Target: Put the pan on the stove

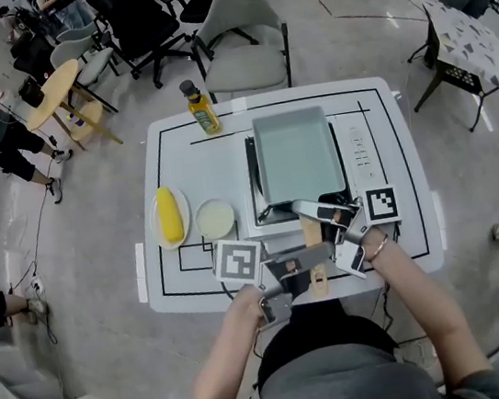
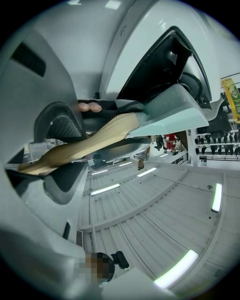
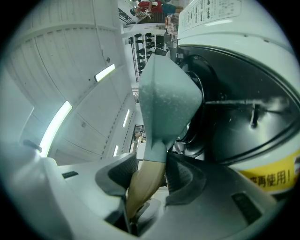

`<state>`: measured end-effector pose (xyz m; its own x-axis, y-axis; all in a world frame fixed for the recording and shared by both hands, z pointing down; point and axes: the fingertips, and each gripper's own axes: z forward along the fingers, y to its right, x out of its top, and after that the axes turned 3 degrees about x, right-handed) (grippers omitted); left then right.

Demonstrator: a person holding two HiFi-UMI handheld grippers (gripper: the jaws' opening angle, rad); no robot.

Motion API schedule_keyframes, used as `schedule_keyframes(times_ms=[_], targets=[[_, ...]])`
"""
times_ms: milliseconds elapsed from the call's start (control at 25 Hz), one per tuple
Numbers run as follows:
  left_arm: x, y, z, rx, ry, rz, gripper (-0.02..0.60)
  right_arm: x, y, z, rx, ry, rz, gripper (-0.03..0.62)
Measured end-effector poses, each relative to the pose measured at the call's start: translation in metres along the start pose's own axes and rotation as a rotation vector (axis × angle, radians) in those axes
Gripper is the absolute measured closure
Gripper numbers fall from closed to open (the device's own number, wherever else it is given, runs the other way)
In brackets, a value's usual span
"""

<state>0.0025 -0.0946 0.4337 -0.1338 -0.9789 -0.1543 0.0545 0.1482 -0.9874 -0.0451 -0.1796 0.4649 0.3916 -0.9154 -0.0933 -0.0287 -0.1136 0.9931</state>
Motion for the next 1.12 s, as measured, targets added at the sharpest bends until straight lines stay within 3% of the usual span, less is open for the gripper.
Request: schedule_keyframes(times_ms=[520,760,960,1120], targets=[[0.002,-0.001,-0.002,0.033,0.003,0.033,0.451,-0.001,0.001,0.001,-0.006,-0.014,0.002,0.41],[0.01,0.003,-0.024,0.022,0.089,-0.014,0.434,-0.001,0.0,0.0,-0.004,-0.016,0.005,0.41],[0.028,-0.01,-0.055,0.125,0.184,0.04,0.434,-0.001,0.001,0.001,-0.004,-0.018,0.005,0.41],[0.052,-0.017,-0.078,0.281,0.276,0.203,0.436,0.0,0.0,0.0,0.001,-0.018,0.001,0.41]])
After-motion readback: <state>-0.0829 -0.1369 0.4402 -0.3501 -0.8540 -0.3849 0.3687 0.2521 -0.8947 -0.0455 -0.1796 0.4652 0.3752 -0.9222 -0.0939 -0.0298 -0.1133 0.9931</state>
